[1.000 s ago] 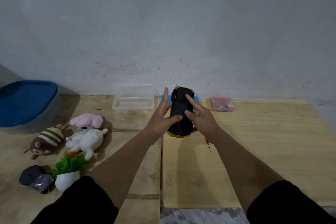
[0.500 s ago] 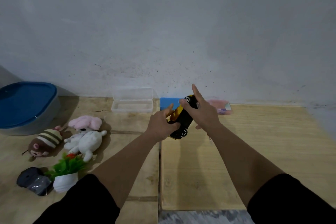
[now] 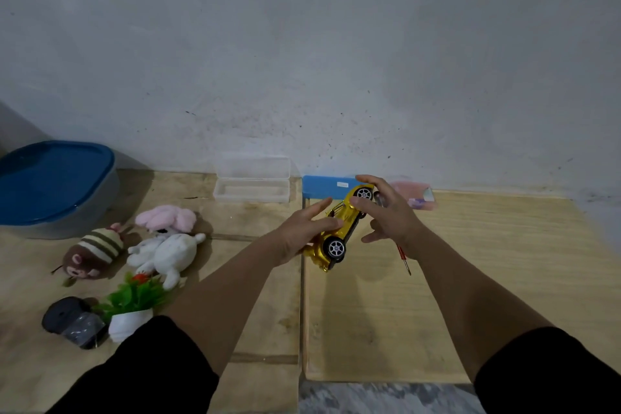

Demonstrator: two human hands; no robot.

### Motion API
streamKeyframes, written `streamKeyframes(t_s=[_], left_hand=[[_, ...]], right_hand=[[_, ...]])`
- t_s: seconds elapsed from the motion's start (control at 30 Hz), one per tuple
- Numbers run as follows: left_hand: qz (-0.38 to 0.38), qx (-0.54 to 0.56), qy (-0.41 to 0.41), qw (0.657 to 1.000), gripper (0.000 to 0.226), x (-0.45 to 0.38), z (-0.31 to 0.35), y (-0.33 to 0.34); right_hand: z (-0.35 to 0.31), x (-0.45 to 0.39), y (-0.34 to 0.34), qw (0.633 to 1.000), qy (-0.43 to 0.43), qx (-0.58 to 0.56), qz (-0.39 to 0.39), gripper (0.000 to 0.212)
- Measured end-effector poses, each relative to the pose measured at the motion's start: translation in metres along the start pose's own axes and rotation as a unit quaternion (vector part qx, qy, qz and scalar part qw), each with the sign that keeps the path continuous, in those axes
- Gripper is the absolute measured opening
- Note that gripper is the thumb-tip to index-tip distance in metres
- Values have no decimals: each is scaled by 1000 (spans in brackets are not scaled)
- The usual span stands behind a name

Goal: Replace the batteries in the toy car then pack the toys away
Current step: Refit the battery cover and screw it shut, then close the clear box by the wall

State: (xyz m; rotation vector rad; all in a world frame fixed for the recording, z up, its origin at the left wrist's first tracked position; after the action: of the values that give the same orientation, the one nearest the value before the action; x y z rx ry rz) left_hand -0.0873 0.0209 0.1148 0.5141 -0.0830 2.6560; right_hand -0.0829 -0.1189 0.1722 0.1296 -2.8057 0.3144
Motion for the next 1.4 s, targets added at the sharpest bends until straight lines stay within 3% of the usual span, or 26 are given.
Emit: streamKeyframes(t_s=[0.07,0.17,0.37,0.5,0.87,1.0,1.17,1.3,1.4], left_hand=[[3,-25,4,1000,86,0,-5,1],[69,-94,27,993,99,1,-11,-7],[218,-217,54,950,106,19,-42,12],[313,-274,-3,909,102,32,-76,35],[352,-332,-92,870,97,36,-130,71],[354,-326,-108,870,100,34,-132,70],[361,-290,-151,874,104,37,-126,59],[422,-331,-109,837,105,50,-81,6],[438,-388,-70,808,112,58,-49,-48]], right_hand=[[9,1,2,1000,22,-11,-12,51],[26,2,-2,999,42,21,3,61],[56,-1,-4,964,-28,263,14,47],[93,-7,-1,944,-23,329,-19,44],[172,-22,5,924,-46,365,-102,42],[173,-26,7,917,-62,376,-119,44],[148,-32,4,879,-67,455,-127,63],[91,-43,16,867,-102,477,-103,64],[52,-55,51,871,-142,453,-126,58]])
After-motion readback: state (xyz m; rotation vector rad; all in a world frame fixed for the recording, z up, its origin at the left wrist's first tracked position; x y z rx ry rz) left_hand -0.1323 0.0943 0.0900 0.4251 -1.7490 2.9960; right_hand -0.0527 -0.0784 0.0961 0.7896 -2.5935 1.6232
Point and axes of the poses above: each hand's wrist, its own x-axis away from the middle knuckle, its own y-axis out of the palm, z = x × y, the point moved 9 cm from there along -x, towards the middle knuckle, and after that the axes turned 4 degrees about y, right-handed, at the moved point
